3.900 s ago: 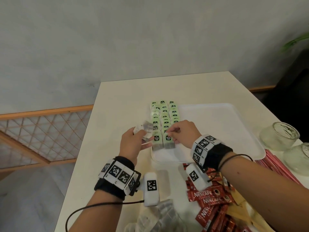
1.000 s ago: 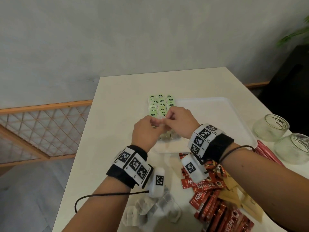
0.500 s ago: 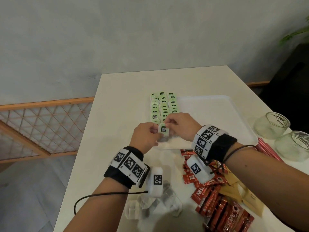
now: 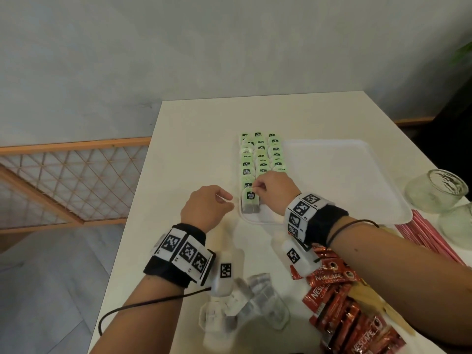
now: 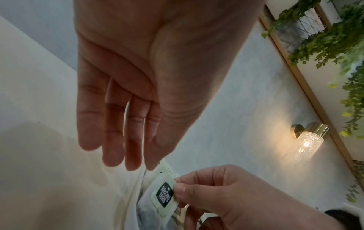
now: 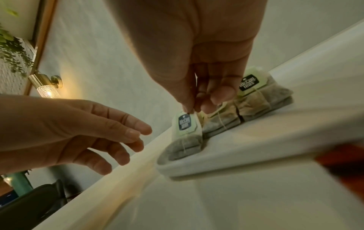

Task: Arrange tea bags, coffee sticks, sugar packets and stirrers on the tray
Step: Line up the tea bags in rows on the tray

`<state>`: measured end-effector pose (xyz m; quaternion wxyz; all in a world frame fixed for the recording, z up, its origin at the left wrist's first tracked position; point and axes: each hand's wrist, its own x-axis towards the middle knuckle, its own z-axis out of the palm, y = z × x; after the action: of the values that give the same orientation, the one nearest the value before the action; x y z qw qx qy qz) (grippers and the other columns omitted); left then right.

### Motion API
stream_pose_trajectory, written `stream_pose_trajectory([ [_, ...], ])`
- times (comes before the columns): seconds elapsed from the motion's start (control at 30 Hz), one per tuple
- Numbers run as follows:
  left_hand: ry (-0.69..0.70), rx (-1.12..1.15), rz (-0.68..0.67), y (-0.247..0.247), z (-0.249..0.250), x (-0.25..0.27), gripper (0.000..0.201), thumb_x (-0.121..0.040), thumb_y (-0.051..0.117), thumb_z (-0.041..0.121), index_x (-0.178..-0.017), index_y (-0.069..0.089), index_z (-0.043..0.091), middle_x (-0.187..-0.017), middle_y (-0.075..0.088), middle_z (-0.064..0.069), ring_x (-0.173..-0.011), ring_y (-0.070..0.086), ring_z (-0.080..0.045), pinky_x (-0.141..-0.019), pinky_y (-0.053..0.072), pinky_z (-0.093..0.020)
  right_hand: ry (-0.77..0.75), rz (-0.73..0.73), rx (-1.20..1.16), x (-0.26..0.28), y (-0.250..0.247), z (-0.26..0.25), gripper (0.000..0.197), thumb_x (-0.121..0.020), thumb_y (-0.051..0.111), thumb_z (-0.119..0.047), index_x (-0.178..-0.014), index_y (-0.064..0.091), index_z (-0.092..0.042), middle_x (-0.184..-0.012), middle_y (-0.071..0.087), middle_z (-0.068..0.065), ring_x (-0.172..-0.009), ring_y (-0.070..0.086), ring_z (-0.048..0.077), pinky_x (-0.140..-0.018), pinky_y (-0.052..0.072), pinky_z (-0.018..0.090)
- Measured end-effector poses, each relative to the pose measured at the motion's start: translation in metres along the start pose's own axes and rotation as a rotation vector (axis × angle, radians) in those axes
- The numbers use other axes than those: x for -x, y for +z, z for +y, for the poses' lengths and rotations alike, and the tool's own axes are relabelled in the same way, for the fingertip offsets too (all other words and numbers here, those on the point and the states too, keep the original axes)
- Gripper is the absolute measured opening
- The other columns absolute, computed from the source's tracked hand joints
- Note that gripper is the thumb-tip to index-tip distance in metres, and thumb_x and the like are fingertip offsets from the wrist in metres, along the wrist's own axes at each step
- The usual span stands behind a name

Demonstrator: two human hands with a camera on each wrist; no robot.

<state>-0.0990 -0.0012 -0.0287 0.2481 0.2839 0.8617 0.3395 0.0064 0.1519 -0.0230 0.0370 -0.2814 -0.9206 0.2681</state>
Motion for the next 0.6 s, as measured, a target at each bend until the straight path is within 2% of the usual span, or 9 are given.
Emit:
stream_pose_trajectory([
  [0.13, 0.038, -0.069, -0.073, -0.006, 0.009, 0.009, 0.004, -0.082, 0.072, 0.028, -0.083, 0.069, 0.029, -0.081, 0.071, 0.007, -0.082, 0.068, -0.014, -0.084, 0.057, -0.042, 0.007, -0.014, 0.004, 0.003, -0.003, -0.001, 0.019, -0.095, 0.057, -0.019, -0.103, 0.071, -0.010, -0.104, 0.066, 0.003, -0.096, 0.062, 0.020, -0.088, 0.048, 0.030],
  [0.2, 0.070, -0.158, -0.146, -0.009, 0.014, 0.019, 0.009, -0.083, 0.074, 0.030, -0.089, 0.070, 0.025, -0.085, 0.068, 0.008, -0.087, 0.066, -0.014, -0.085, 0.054, -0.037, 0.004, -0.012, -0.026, 0.013, -0.006, 0.001, 0.022, -0.091, 0.063, -0.026, -0.110, 0.067, -0.017, -0.103, 0.060, -0.002, -0.095, 0.060, 0.017, -0.088, 0.049, 0.032],
  [0.27, 0.098, -0.275, -0.255, -0.012, 0.016, 0.032, 0.018, -0.083, 0.075, 0.032, -0.098, 0.070, 0.023, -0.091, 0.064, 0.009, -0.094, 0.061, -0.012, -0.084, 0.049, -0.029, -0.047, -0.026, -0.021, 0.029, -0.008, 0.003, 0.029, -0.086, 0.068, -0.031, -0.114, 0.064, -0.023, -0.102, 0.056, -0.005, -0.093, 0.058, 0.013, -0.086, 0.047, 0.030],
  [0.37, 0.118, -0.448, -0.421, -0.014, 0.015, 0.051, 0.029, -0.082, 0.076, 0.035, -0.108, 0.068, 0.022, -0.102, 0.066, 0.008, -0.098, 0.059, -0.011, -0.084, 0.044, -0.026, -0.164, -0.171, -0.024, 0.062, -0.007, 0.002, 0.036, -0.082, 0.075, -0.033, -0.115, 0.065, -0.024, -0.104, 0.059, -0.007, -0.079, 0.054, -0.003, -0.072, 0.041, 0.014],
  [0.4, 0.124, -0.491, -0.464, -0.014, 0.014, 0.058, 0.032, -0.082, 0.076, 0.036, -0.110, 0.067, 0.023, -0.104, 0.067, 0.008, -0.097, 0.060, -0.010, -0.084, 0.044, -0.026, -0.185, -0.233, -0.027, 0.074, -0.005, 0.001, 0.039, -0.080, 0.076, -0.034, -0.116, 0.066, -0.024, -0.106, 0.060, -0.006, -0.074, 0.050, -0.007, -0.069, 0.038, 0.012],
  [0.53, 0.128, -0.579, -0.612, -0.011, 0.010, 0.078, 0.054, -0.078, 0.079, 0.039, -0.125, 0.057, 0.029, -0.114, 0.063, 0.010, -0.099, 0.060, -0.012, -0.089, 0.047, -0.028, -0.251, -0.460, 0.027, 0.110, 0.005, -0.003, 0.054, -0.073, 0.080, -0.046, -0.121, 0.060, -0.031, -0.111, 0.057, -0.011, -0.071, 0.046, -0.010, -0.065, 0.034, 0.012],
  [0.6, 0.137, -0.605, -0.686, -0.007, 0.008, 0.088, 0.067, -0.072, 0.083, 0.038, -0.131, 0.050, 0.034, -0.116, 0.059, 0.011, -0.100, 0.058, -0.013, -0.090, 0.047, -0.030, -0.271, -0.548, 0.066, 0.121, 0.009, -0.005, 0.062, -0.068, 0.082, -0.049, -0.123, 0.057, -0.035, -0.112, 0.054, -0.012, -0.078, 0.048, -0.007, -0.071, 0.038, 0.018],
])
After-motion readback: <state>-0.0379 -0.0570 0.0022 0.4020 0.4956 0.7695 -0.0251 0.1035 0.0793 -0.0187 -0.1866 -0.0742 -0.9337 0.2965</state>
